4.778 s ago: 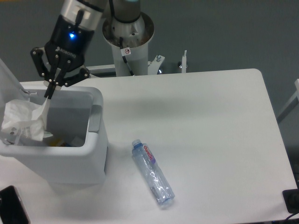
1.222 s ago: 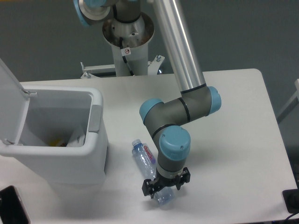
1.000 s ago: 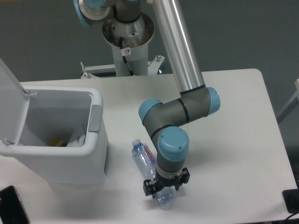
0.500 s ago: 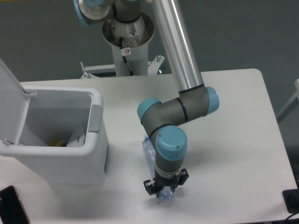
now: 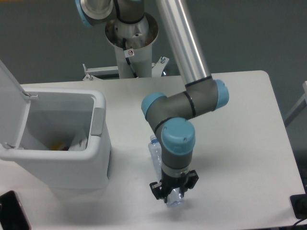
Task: Place the trash in the trash can
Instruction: 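Lift the bottle and carry it over the trash bin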
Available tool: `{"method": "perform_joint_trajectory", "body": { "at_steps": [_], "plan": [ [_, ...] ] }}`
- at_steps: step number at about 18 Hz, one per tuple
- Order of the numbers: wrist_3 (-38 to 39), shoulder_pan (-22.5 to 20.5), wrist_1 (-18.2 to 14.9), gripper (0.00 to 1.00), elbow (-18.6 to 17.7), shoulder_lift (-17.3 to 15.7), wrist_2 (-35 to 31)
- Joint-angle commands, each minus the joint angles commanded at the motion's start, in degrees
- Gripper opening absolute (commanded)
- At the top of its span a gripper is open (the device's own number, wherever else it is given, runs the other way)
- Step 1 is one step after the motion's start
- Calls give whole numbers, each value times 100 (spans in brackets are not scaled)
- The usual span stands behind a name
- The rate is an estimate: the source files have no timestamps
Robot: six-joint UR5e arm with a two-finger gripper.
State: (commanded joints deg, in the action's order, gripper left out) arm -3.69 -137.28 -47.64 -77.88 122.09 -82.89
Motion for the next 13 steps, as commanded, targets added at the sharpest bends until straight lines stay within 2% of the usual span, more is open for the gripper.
{"method": "perform_joint_trajectory", "body": {
  "at_steps": [3,6,8,11,13],
  "plan": [
    [0,-70,0,57,246,-159,45],
    [175,-71,88,57,843,-229,132],
    [246,-53,193,57,1090,-361,299],
    [369,-53,763,57,1144,-624,904],
    [369,-44,826,57,1144,-835,1169]
  ]
}}
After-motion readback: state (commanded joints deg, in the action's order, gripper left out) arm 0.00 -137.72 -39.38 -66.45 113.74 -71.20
